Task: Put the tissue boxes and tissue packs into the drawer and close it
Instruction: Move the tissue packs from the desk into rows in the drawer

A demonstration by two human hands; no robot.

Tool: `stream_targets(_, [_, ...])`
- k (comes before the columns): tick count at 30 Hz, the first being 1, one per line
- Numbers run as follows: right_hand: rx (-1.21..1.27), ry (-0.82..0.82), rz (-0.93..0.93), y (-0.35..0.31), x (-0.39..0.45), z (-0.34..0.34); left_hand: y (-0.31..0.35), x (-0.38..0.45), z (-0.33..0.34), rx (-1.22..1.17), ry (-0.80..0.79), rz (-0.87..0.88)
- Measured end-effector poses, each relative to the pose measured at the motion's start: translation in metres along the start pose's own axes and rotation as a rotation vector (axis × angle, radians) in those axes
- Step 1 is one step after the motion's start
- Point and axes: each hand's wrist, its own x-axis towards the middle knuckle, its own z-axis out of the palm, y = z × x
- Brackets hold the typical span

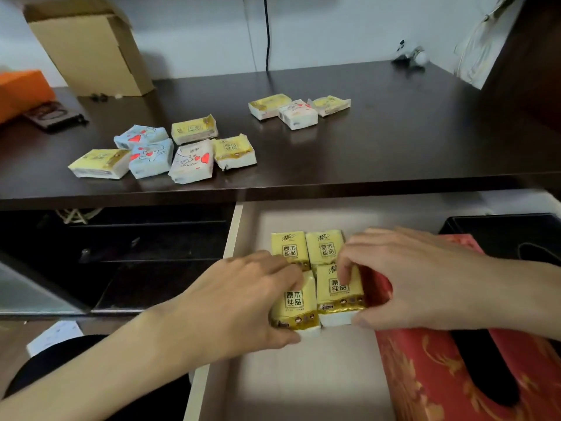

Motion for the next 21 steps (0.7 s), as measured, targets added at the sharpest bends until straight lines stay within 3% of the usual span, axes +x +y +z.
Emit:
stream_targets(8, [-0.048,-0.139,-0.02,-0.005,0.017,0.003,0.003,0.005,0.009,0.062,-0.076,0.001])
stream_targets(17, [0.049,-0.112,0.044,0.003,0.028,-0.005,-0.007,0.007,0.005,0.035,0.033,0.032])
stream_targets(21, [-0.114,-0.229,0.099,0.003,0.046,-0.002,-0.028,0.021,0.005,-0.036,0.003,0.009])
